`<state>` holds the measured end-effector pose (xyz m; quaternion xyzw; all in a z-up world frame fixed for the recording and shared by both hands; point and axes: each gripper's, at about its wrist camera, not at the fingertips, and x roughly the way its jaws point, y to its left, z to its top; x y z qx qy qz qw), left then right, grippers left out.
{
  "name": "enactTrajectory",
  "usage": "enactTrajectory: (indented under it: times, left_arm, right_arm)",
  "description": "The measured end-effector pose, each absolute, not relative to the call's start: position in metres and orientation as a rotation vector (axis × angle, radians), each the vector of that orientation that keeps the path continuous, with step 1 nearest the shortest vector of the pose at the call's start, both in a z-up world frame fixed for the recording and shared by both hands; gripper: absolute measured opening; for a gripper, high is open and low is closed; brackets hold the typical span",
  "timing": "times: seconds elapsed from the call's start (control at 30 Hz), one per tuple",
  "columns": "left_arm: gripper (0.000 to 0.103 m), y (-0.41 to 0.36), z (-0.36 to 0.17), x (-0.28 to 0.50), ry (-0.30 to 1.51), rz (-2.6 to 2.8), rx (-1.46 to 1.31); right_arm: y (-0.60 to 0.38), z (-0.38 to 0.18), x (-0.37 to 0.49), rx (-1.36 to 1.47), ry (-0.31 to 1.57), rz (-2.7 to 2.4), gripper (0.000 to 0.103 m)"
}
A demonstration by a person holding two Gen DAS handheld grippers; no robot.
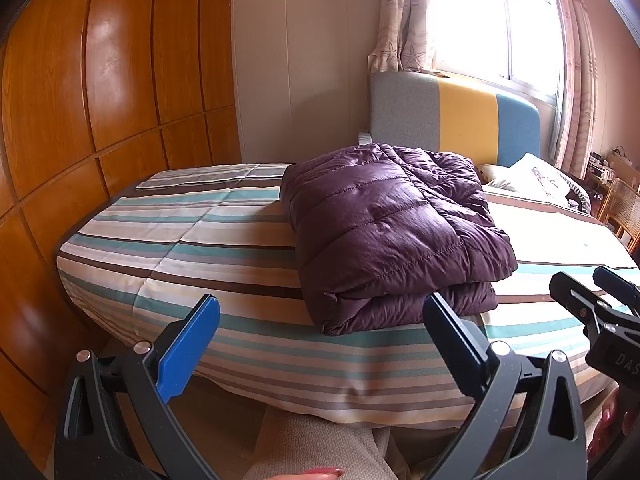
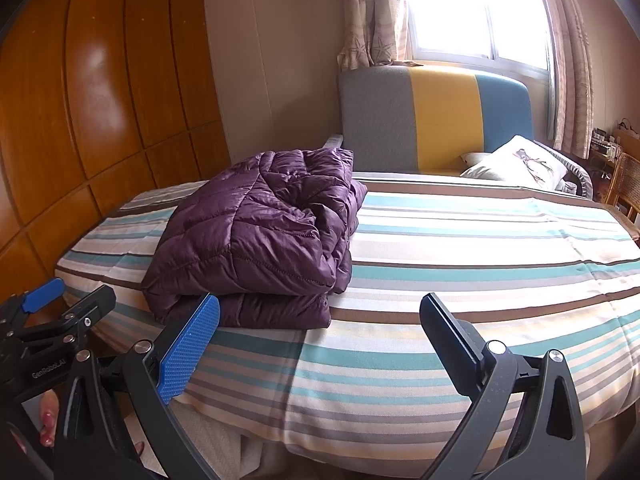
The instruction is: Fold large clothes
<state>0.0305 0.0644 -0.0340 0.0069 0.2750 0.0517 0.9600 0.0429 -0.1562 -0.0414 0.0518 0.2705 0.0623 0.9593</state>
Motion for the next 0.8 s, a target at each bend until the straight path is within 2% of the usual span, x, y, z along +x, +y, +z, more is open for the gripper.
enactTrajectory:
  times: [0.8]
  left_arm:
    - [0.101, 0.0684, -0.0413, 0.0369, 0.584, 0.102, 0.011]
  right_arm:
    - [-0.1571, -0.0473, 0.0475, 0.119, 0.580, 0.131, 0.100]
